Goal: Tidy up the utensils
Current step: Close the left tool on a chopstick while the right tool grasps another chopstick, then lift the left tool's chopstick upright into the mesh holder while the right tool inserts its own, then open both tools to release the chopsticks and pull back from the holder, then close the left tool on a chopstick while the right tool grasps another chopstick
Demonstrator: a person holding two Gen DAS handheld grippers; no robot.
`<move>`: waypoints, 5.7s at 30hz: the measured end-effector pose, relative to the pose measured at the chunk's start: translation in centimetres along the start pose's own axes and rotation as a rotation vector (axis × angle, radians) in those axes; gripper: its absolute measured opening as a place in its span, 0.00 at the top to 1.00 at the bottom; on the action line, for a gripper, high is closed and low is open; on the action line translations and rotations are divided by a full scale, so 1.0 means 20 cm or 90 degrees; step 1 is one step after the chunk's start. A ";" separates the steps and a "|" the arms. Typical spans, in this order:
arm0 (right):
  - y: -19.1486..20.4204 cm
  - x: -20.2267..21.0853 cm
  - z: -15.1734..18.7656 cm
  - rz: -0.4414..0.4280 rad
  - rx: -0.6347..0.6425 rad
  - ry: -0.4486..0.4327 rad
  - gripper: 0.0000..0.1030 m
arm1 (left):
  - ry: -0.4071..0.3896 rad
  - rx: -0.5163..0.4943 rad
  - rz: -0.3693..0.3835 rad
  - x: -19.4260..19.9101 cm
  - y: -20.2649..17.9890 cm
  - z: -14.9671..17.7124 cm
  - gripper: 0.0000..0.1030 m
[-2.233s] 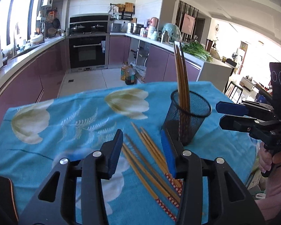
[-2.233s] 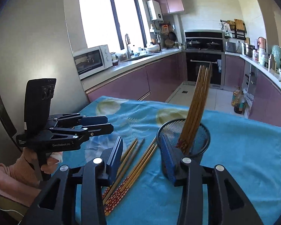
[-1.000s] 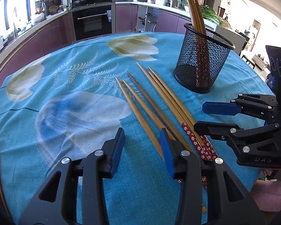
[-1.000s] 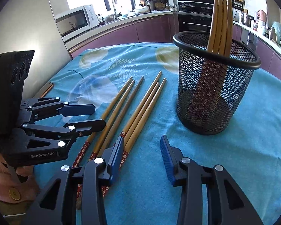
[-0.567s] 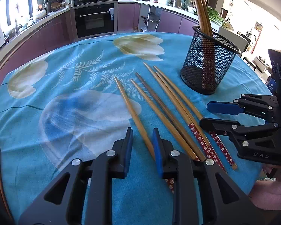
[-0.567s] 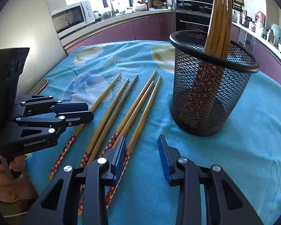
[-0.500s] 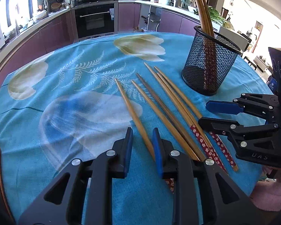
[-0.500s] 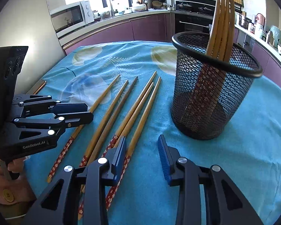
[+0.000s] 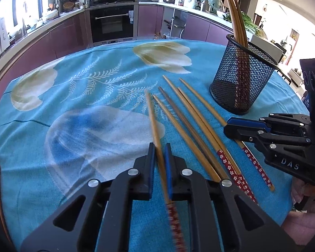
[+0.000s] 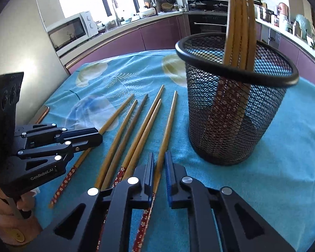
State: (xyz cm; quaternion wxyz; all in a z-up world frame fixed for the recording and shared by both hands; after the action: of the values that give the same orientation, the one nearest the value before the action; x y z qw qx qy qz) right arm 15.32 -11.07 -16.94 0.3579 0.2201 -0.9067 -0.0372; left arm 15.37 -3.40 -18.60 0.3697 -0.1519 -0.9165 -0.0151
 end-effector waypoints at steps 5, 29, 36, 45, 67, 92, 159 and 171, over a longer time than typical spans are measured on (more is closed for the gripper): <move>-0.02 0.03 -0.01 -0.019 -0.036 -0.013 0.94 | -0.004 0.015 -0.002 0.02 0.02 0.01 0.92; 0.11 0.00 0.04 -0.067 0.019 0.028 0.92 | 0.030 -0.007 0.074 0.01 -0.05 0.04 0.90; 0.10 0.05 0.00 -0.073 0.019 -0.002 0.94 | 0.016 0.003 0.059 0.02 -0.06 0.00 0.93; 0.07 0.27 -0.13 -0.088 0.013 -0.079 0.94 | -0.039 0.005 0.111 0.19 -0.09 -0.13 0.93; -0.06 0.64 -0.41 -0.073 0.007 -0.236 0.94 | -0.185 0.030 0.223 0.55 -0.18 -0.53 0.93; -0.21 0.71 -0.69 -0.013 0.020 -0.311 0.94 | -0.278 -0.027 0.236 0.53 -0.44 -0.97 0.93; 0.10 0.24 -0.06 -0.084 0.074 -0.058 0.63 | -0.146 -0.009 0.004 0.33 0.02 -0.29 0.45; 0.13 0.14 0.06 -0.063 0.063 -0.011 0.63 | -0.049 0.007 0.024 0.16 -0.05 -0.02 0.45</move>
State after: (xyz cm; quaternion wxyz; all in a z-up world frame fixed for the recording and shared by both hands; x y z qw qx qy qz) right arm 11.71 -9.98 -15.51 0.3367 0.2818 -0.8984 -0.0121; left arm 13.28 -3.59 -16.03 0.3352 -0.1679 -0.9271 0.0029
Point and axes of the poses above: each gripper's, at about its wrist camera, not at the fingertips, and x roughly against the way its jaws point, y to its left, z to its underside, the point moved 8 cm from there along -x, roughly the way its jaws point, and after that the axes turned 8 degrees about -y, right-handed, at the moved point
